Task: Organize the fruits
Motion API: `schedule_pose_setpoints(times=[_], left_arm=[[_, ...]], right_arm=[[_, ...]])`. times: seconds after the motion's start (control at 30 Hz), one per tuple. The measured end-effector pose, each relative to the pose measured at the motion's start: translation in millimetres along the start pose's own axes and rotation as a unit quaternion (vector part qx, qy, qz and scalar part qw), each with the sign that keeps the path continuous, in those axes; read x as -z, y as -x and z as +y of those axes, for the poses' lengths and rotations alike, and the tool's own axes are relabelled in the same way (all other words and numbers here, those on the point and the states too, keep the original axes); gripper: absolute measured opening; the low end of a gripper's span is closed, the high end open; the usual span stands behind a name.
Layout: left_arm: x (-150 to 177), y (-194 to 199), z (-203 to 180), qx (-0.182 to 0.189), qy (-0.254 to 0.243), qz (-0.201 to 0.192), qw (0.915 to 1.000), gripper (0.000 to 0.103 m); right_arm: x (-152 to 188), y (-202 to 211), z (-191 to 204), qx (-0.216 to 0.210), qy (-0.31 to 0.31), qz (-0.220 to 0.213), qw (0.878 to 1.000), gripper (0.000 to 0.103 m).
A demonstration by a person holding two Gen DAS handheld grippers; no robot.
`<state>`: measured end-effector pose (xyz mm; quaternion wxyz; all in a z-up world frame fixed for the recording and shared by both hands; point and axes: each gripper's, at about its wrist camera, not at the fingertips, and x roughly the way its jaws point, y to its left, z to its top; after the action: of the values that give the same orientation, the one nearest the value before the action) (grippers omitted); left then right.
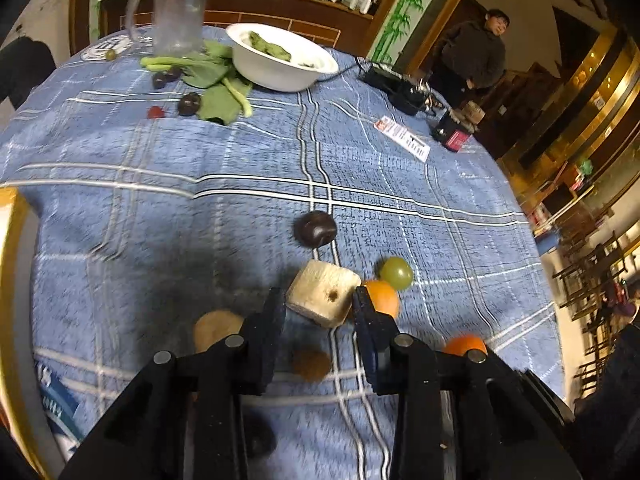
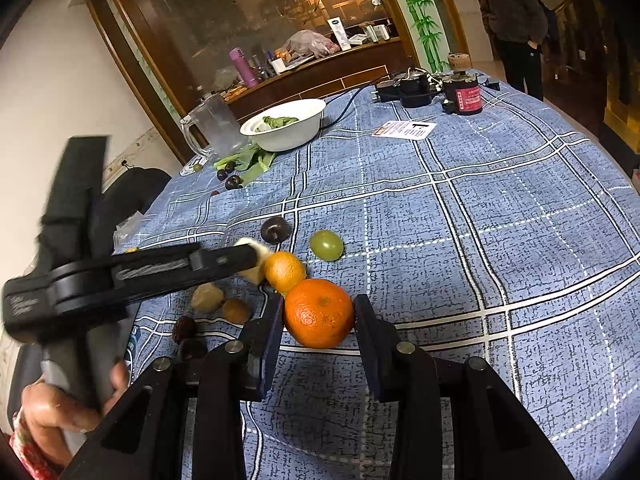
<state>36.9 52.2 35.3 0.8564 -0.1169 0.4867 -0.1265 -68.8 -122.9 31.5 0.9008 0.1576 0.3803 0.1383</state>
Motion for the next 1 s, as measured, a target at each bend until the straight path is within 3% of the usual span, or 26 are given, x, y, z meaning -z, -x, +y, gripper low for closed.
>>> schedule_pose_setpoints(times=[0.1, 0.13, 0.17, 0.33, 0.5, 0.53, 0.63, 0.83, 1.0], left_arm=[[8.8, 27.4, 12.0, 0.015, 0.015, -0.021, 0.9996, 0.032], [13.0, 37.9, 16.2, 0.015, 0.017, -0.029, 0.9993, 0.027], [19.0, 52.6, 22.5, 0.015, 0.019, -0.042, 0.9988, 0.014], [40.3, 102.6, 51.8, 0.020, 0.051, -0.086, 0.9948, 0.013], [50.1, 120.1, 69.1, 0.018, 0.058, -0.088, 0.9943, 0.013], [50.1, 119.5, 70.2, 0.019, 0.060, -0.083, 0.9945, 0.019], [48.9, 108.8, 64.6, 0.013, 0.049, -0.067, 0.9965, 0.047], [39.5, 58.0, 33.4, -0.023, -0.007, -0.022, 0.9995, 0.054], [44.1, 20.3, 9.9, -0.039, -0.073, 0.015, 0.9965, 0.055]], right_arm=[[-0.5, 0.3, 0.7, 0.004, 0.003, -0.002, 1.000, 0.038], [-0.3, 0.2, 1.2, 0.006, 0.004, -0.002, 1.000, 0.038], [-0.4, -0.2, 1.4, 0.007, 0.005, -0.002, 1.000, 0.038], [1.9, -2.5, 4.8, 0.024, 0.017, -0.001, 1.000, 0.038], [4.2, -0.1, 2.0, 0.037, 0.006, -0.004, 0.999, 0.038], [5.2, 2.2, -0.1, 0.034, -0.002, -0.006, 0.999, 0.038], [9.0, 7.0, -10.4, 0.023, -0.030, -0.006, 0.999, 0.038], [9.8, 2.5, -17.9, 0.012, -0.050, 0.005, 0.999, 0.038], [10.3, -4.9, -10.7, 0.015, -0.033, 0.018, 0.999, 0.038]])
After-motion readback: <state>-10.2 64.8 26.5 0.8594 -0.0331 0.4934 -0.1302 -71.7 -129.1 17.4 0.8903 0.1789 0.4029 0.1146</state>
